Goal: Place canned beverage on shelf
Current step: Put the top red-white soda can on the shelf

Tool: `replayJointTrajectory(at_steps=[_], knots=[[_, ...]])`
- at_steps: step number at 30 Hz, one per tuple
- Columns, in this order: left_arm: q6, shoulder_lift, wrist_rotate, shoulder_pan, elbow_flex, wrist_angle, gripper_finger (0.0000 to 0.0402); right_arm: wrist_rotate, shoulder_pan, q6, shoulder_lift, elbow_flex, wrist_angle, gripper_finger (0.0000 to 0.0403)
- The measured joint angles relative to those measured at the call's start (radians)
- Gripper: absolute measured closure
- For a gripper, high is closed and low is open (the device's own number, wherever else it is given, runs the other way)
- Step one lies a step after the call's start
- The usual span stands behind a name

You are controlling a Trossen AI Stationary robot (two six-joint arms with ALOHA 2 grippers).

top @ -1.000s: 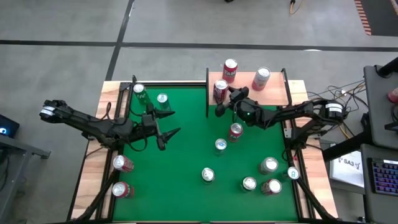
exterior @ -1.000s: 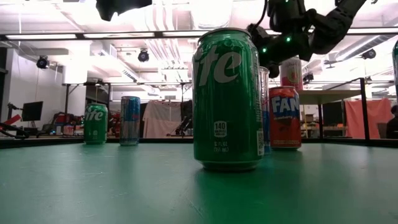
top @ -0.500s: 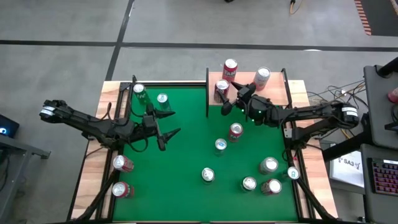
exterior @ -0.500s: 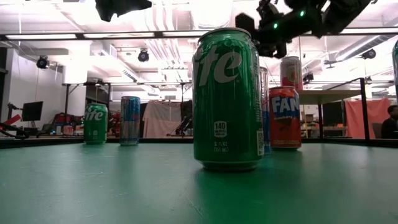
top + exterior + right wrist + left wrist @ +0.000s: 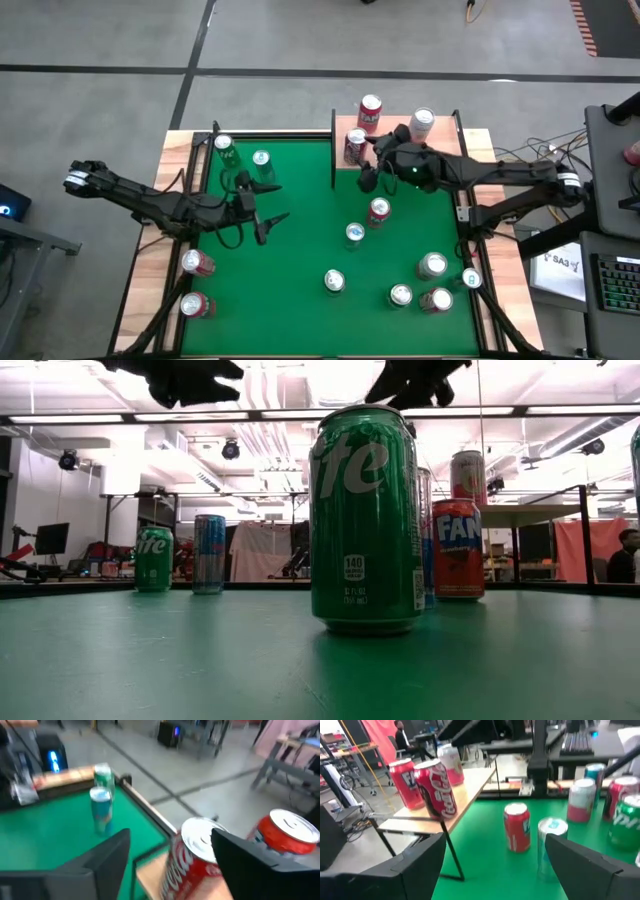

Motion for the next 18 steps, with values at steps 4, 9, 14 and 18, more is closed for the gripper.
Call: replayJointTrajectory(at_steps=[4, 9, 14, 18], knots=[[0.014, -0.001, 0.000, 0.001, 0.000, -0.038, 0.0076, -0.041, 0.000, 0.055, 0.036, 0.143, -0.231, 0.0222], [0.063, -0.003, 0.000, 0.001, 0.000, -0.040, 0.0078, -0.052, 0.000, 0.129, 0.080, 0.283, -0.451, 0.0329], [0.107, -0.012, 0.000, 0.008, 0.000, -0.039, 0.0079, -0.052, -0.019, 0.150, 0.128, 0.364, -0.588, 0.0388], [0.109, -0.018, 0.000, 0.008, 0.000, -0.039, 0.0080, -0.085, -0.077, 0.169, 0.169, 0.408, -0.664, 0.0393]])
